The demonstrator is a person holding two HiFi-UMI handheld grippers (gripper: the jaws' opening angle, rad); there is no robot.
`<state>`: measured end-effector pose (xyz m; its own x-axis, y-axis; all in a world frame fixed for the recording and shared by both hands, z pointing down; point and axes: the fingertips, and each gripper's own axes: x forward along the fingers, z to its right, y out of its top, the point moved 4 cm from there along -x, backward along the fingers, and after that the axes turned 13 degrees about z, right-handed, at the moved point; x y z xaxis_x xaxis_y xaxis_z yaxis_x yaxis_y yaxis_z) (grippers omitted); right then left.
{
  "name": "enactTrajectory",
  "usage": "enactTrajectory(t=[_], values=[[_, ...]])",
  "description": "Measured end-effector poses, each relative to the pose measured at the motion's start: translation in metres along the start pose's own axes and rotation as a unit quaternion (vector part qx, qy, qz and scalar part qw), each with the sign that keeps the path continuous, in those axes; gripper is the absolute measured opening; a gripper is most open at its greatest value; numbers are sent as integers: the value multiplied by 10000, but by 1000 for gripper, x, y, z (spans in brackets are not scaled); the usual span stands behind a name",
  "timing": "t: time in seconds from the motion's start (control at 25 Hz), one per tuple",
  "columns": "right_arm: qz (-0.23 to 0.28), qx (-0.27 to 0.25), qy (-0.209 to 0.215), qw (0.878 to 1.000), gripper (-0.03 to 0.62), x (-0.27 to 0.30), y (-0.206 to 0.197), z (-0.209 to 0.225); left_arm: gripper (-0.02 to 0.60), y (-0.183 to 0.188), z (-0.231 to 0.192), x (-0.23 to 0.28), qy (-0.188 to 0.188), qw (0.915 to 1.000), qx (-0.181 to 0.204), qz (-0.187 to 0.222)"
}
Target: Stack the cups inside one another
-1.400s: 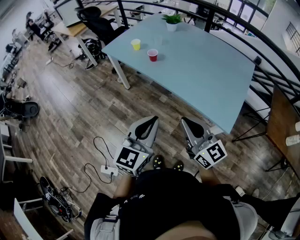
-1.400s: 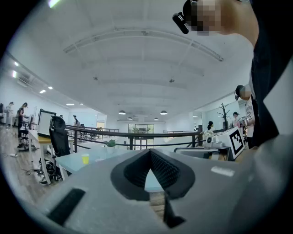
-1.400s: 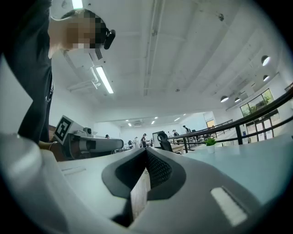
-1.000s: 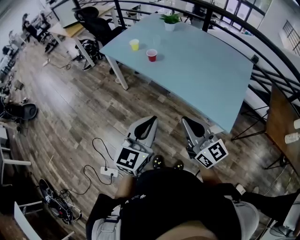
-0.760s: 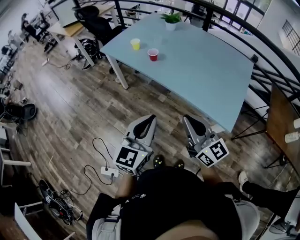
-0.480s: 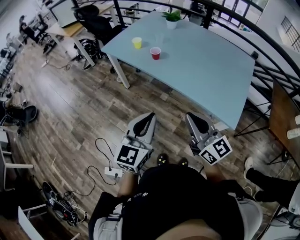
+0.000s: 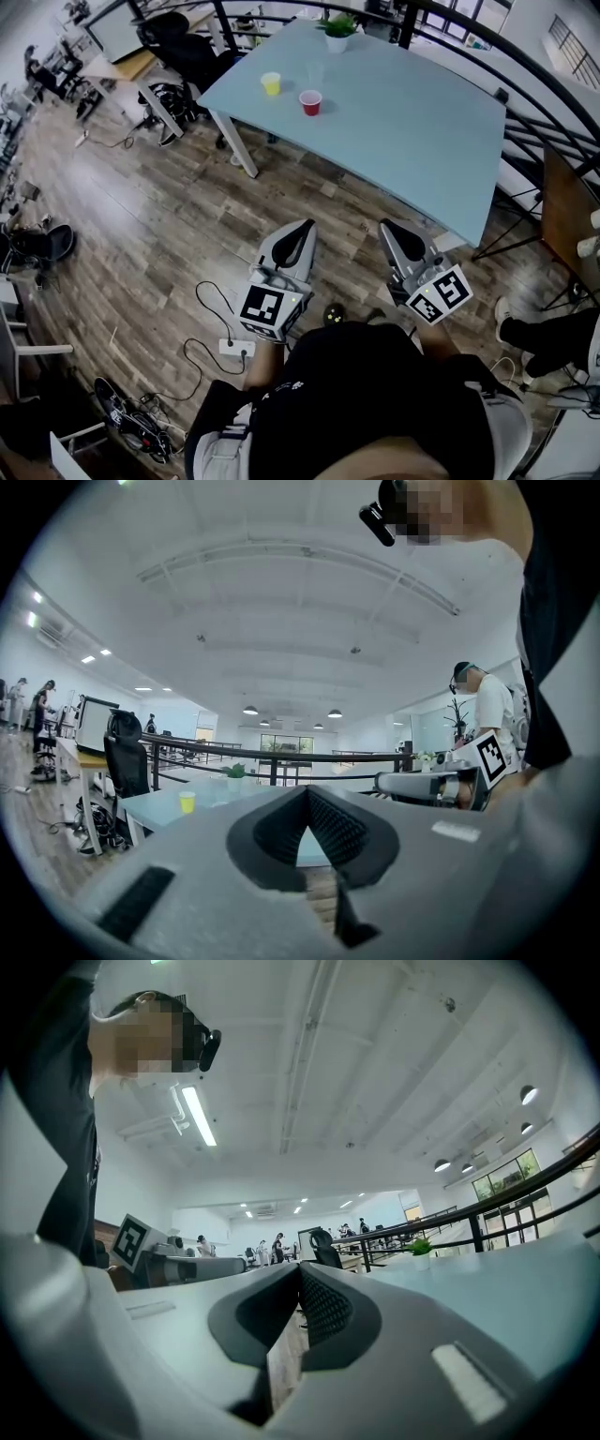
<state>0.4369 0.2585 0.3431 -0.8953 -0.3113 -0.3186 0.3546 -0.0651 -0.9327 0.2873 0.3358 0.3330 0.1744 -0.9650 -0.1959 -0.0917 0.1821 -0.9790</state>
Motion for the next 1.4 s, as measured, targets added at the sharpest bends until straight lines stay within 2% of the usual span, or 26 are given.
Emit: enactTrajectory(t=[0.44, 0.72, 1.08, 1.4], values=[[-67, 59, -67, 9999, 3, 1, -9, -4, -12, -5, 0, -9, -142, 9998, -98, 40], [12, 180, -2, 9998, 3, 16, -14, 7, -12, -4, -9, -16, 90, 9999, 34, 42], [67, 276, 358, 9990, 3, 71, -31, 20, -12, -2, -54, -19, 556, 9982, 211, -32], [46, 320, 358, 9988, 3, 120, -49, 51, -12, -11, -100, 1, 704, 9970, 257, -208]])
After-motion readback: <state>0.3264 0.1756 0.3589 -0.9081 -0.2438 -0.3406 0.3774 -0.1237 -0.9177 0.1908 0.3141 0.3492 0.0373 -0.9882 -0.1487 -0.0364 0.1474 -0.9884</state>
